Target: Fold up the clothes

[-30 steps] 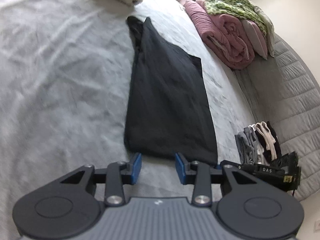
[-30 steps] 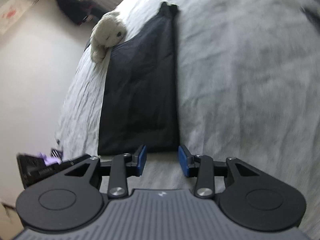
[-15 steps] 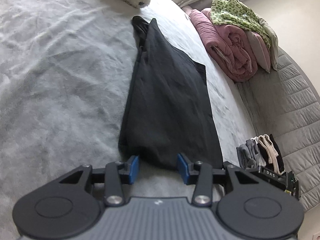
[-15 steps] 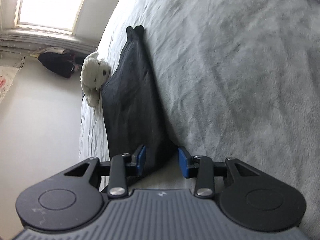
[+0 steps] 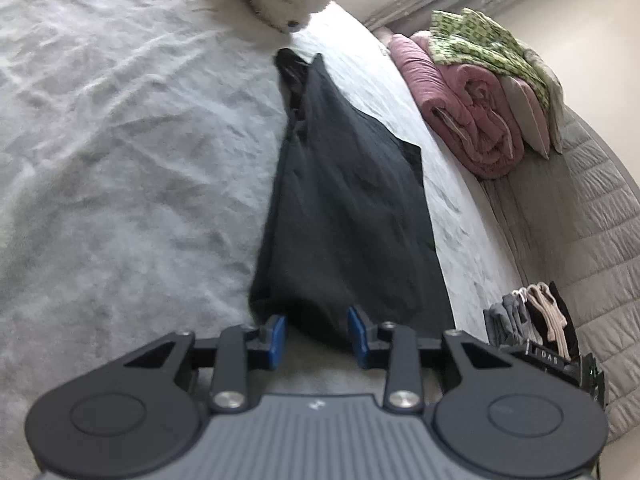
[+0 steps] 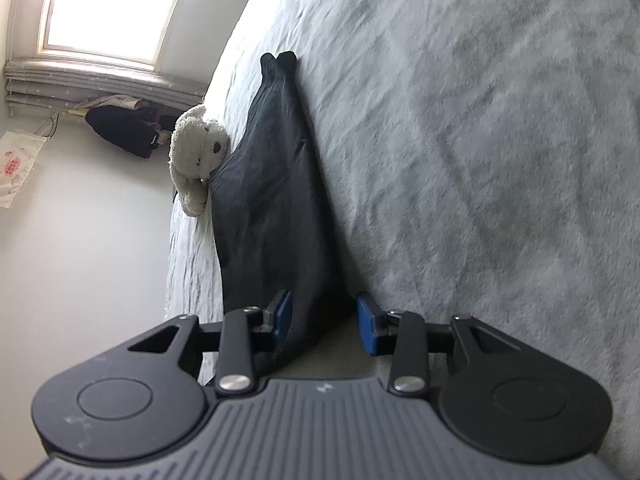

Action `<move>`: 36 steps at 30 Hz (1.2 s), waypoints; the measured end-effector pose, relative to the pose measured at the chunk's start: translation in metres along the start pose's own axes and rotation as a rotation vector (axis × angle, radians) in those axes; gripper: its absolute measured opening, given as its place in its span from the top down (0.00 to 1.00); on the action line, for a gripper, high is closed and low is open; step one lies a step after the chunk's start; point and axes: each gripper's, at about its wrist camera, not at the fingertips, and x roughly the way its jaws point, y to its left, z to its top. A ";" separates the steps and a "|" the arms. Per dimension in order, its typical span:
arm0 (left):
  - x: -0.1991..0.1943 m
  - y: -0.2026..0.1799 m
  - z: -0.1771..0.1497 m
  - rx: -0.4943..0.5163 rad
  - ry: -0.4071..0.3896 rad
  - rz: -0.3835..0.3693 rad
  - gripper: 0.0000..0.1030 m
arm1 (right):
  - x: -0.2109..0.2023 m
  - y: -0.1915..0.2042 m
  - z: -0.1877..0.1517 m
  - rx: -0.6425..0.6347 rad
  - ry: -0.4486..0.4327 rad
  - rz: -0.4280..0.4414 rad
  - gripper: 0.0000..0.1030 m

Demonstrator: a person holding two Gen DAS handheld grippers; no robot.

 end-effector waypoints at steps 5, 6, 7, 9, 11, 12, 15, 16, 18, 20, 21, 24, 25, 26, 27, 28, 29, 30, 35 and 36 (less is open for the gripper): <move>-0.011 0.008 0.009 -0.019 -0.034 0.048 0.69 | -0.003 0.008 0.001 -0.084 0.006 -0.055 0.67; -0.012 0.012 0.010 -0.036 -0.032 0.042 0.68 | -0.002 0.007 0.001 -0.081 0.018 -0.051 0.65; -0.011 0.014 0.011 -0.055 -0.024 0.027 0.65 | -0.001 0.006 0.000 -0.077 0.030 -0.047 0.64; -0.009 0.017 0.011 -0.078 -0.012 0.003 0.63 | 0.001 0.002 0.000 -0.043 0.058 -0.023 0.64; -0.009 0.018 0.012 -0.087 -0.008 -0.002 0.63 | 0.001 -0.002 0.002 -0.015 0.072 -0.009 0.64; -0.009 0.019 0.012 -0.095 -0.006 -0.006 0.63 | 0.001 -0.003 0.002 -0.002 0.083 -0.004 0.64; -0.009 0.019 0.013 -0.098 -0.001 -0.009 0.63 | 0.001 -0.005 0.002 0.030 0.107 0.011 0.64; -0.009 0.018 0.013 -0.092 -0.002 -0.008 0.61 | 0.001 -0.005 0.002 0.035 0.109 0.013 0.63; -0.006 0.016 0.012 -0.074 -0.004 -0.013 0.55 | 0.001 -0.008 0.002 0.056 0.092 0.023 0.63; -0.003 0.011 0.011 -0.044 -0.006 -0.015 0.51 | 0.000 -0.012 0.002 0.087 0.066 0.043 0.63; -0.001 0.009 0.011 -0.028 -0.008 -0.015 0.50 | 0.001 -0.012 0.002 0.087 0.056 0.048 0.63; -0.002 0.004 0.010 0.012 0.000 -0.014 0.52 | 0.001 -0.009 0.002 0.062 0.029 0.046 0.64; -0.003 0.004 0.010 0.017 0.010 -0.018 0.60 | 0.000 -0.008 0.002 0.057 0.019 0.046 0.64; -0.004 0.004 0.010 0.015 0.021 -0.025 0.65 | -0.002 -0.007 0.003 0.057 0.010 0.049 0.63; -0.006 0.005 0.010 0.008 0.026 -0.032 0.71 | -0.004 -0.006 0.005 0.057 -0.002 0.056 0.59; -0.008 0.005 0.011 0.003 0.022 -0.038 0.73 | -0.007 -0.006 0.007 0.058 -0.018 0.072 0.59; -0.009 0.005 0.011 0.005 0.018 -0.039 0.74 | -0.011 -0.005 0.010 0.059 -0.034 0.087 0.59; -0.009 0.005 0.011 0.008 0.014 -0.039 0.74 | -0.013 -0.004 0.012 0.056 -0.039 0.096 0.57; -0.006 0.004 0.009 0.025 0.025 0.006 0.79 | -0.003 0.001 0.010 0.026 0.015 0.033 0.55; -0.008 0.004 0.009 0.027 0.022 0.005 0.79 | -0.004 0.002 0.011 0.020 0.015 0.032 0.55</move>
